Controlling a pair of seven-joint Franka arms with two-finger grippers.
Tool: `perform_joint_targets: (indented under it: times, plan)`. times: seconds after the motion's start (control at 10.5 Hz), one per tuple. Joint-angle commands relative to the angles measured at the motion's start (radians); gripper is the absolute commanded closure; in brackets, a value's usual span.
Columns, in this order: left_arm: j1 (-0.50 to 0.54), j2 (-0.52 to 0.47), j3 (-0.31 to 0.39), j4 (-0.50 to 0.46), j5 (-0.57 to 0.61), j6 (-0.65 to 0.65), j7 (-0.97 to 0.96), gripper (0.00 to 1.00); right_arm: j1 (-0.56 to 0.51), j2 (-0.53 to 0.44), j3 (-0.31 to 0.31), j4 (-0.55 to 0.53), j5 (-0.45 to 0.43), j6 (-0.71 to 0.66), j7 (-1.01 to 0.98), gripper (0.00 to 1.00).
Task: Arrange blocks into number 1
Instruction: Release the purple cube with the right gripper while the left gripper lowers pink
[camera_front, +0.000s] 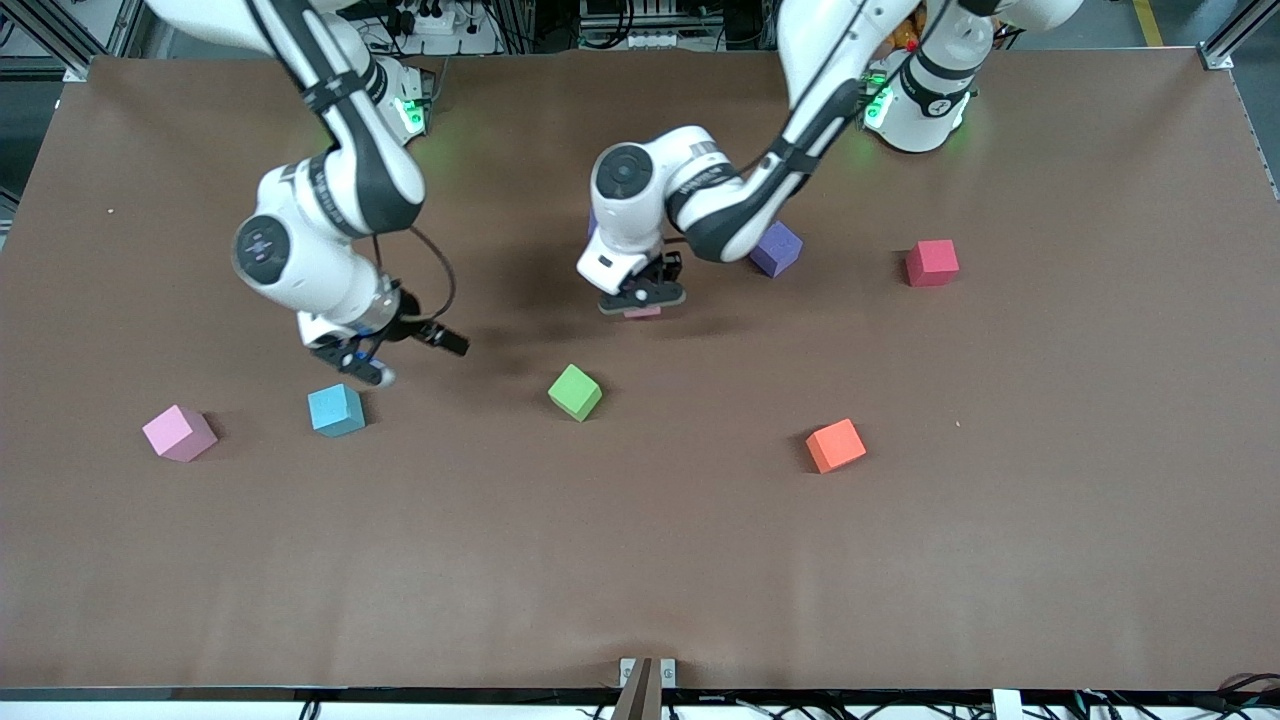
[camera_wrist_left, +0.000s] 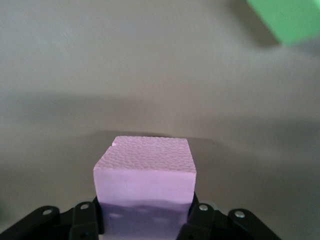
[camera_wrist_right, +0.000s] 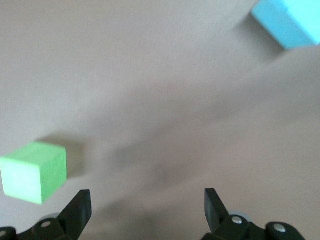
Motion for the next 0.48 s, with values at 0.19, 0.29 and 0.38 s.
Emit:
perform_joint_targets:
  times: [0.19,0.29,0.38]
  plan:
    - [-0.058,0.017,0.009,0.031,0.030,-0.007,-0.036,1.00,-0.003,0.141,-0.040,0.183,0.007,-0.014,0.076,0.00]
    - [-0.064,0.026,0.009,0.029,0.032,-0.002,-0.036,1.00,0.002,0.164,-0.038,0.212,0.007,-0.017,0.075,0.00]
    - [-0.083,0.035,0.009,0.032,0.030,0.004,-0.034,1.00,0.006,0.180,-0.038,0.237,0.008,-0.017,0.075,0.00]
